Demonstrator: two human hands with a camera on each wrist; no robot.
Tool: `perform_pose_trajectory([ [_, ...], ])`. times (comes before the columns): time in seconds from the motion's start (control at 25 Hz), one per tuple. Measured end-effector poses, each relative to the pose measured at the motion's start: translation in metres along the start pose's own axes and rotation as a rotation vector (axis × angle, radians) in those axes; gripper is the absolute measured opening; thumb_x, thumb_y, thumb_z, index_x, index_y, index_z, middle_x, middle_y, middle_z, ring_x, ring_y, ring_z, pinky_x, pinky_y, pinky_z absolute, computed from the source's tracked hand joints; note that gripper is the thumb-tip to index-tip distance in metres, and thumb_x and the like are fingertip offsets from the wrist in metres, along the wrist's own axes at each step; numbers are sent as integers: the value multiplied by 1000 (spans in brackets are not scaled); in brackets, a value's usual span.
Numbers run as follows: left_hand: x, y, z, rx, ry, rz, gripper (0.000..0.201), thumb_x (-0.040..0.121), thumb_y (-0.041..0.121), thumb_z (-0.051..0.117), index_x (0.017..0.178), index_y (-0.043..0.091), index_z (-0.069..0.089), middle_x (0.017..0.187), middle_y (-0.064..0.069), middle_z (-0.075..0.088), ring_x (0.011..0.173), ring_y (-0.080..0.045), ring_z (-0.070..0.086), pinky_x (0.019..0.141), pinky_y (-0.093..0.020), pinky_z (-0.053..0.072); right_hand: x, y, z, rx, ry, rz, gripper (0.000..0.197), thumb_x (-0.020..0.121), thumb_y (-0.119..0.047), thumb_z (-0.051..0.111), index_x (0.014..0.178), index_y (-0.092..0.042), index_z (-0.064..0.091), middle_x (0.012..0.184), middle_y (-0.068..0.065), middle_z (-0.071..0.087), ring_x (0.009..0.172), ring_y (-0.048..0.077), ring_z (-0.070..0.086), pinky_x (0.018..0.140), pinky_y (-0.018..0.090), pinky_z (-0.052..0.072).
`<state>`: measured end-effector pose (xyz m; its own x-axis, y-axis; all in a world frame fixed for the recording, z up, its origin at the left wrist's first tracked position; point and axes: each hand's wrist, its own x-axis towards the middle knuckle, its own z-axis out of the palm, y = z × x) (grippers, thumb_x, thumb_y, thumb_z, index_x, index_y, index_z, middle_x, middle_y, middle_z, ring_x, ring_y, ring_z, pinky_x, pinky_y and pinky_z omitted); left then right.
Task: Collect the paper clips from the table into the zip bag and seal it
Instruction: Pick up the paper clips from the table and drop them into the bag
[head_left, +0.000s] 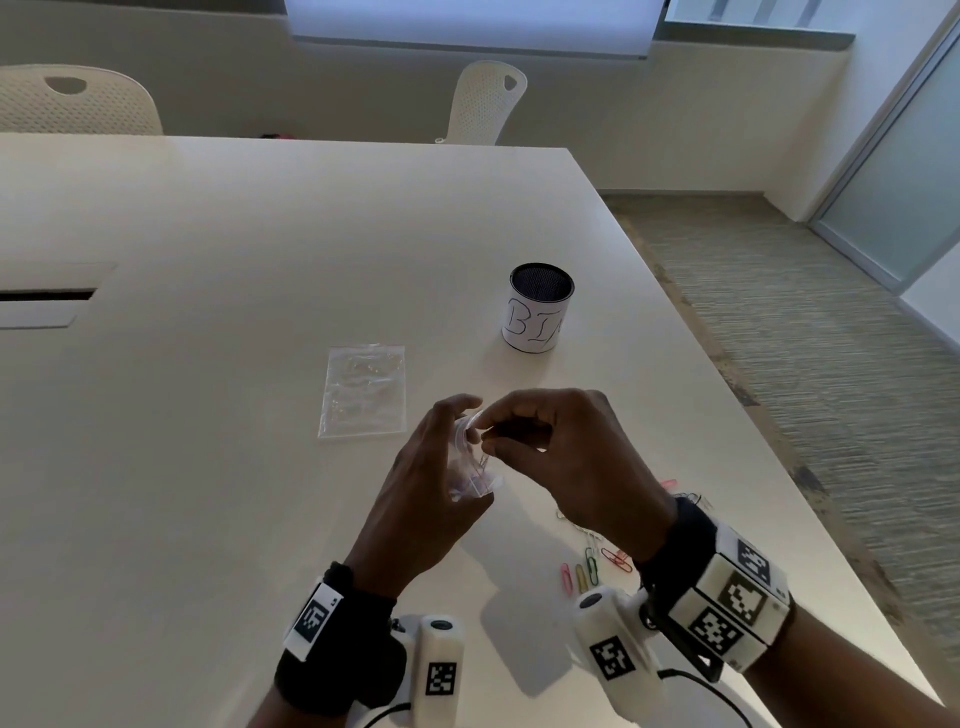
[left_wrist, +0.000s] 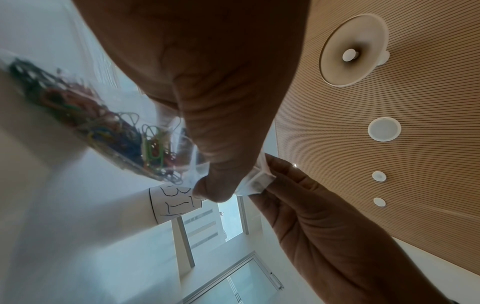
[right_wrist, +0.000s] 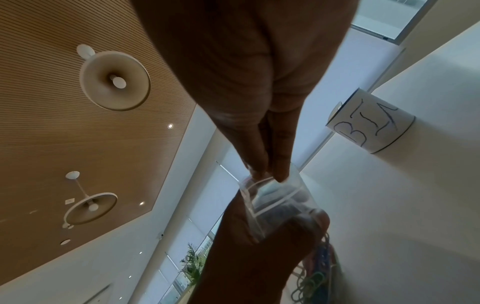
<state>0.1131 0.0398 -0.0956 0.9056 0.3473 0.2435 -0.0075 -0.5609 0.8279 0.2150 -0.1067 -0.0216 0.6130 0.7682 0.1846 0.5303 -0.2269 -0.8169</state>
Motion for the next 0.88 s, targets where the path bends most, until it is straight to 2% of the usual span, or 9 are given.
perform_pose_trajectory([
  [0.16,0,-1,-1,19,5,9,72,81,19,82,140,28,42,117,8,59,101,-7,61,76,-7,50,0,0,-6,-62,39,-55,13,87,-7,80,99,-13,82,92,-6,81,84,-2,76,81,14,60],
  [0.28,-1,-2,-1,27,3,32,73,81,20,81,142,27,41,114,10,56,106,-1,57,79,-5,47,-3,7,-18,-99,80,-30,11,87,-8,81,95,-14,81,87,-7,79,80,4,75,79,21,62],
  [0.36,-2,-2,-1,20,10,43,72,82,19,81,143,26,42,112,10,56,106,-2,57,77,-5,46,-9,21,-27,-174,13,4,11,89,-15,80,99,-18,79,91,-9,77,83,5,74,80,27,62],
  [0.44,-2,-1,-1,16,16,49,70,83,18,80,142,26,43,110,9,56,104,-7,58,75,-6,46,-19,34,-36,-310,-155,62,28,87,-33,80,113,-25,74,109,-10,72,94,3,69,86,30,61],
  [0.56,-1,-1,0,20,19,46,71,82,16,81,141,26,43,110,9,56,104,-9,58,75,-7,47,-39,47,-41,-564,-446,176,73,76,-61,78,141,-35,55,143,-16,52,120,2,54,102,23,48],
  [0.64,-1,-2,0,25,19,49,72,81,16,81,141,26,43,110,9,56,103,-9,58,74,-8,48,-54,53,-38,-690,-513,174,88,69,-74,75,145,-40,47,147,-19,44,126,4,48,102,22,43],
  [0.72,-1,-2,-1,27,16,49,72,82,17,81,141,26,42,110,10,55,103,-8,58,73,-10,50,-64,60,-33,-705,-484,159,83,69,-76,73,140,-41,50,139,-20,46,121,4,48,98,24,48],
  [0.76,-1,-1,0,25,15,44,72,82,17,81,141,27,42,110,10,55,103,-8,58,72,-10,51,-66,63,-31,-667,-455,162,73,73,-71,75,136,-40,55,136,-20,48,118,4,51,96,25,50],
  [0.88,-1,-1,-1,11,22,23,72,81,16,82,141,28,43,110,9,57,99,-9,58,71,-10,52,-67,72,-26,-528,-374,159,32,87,-43,78,116,-30,70,122,-15,60,104,6,64,90,27,57],
])
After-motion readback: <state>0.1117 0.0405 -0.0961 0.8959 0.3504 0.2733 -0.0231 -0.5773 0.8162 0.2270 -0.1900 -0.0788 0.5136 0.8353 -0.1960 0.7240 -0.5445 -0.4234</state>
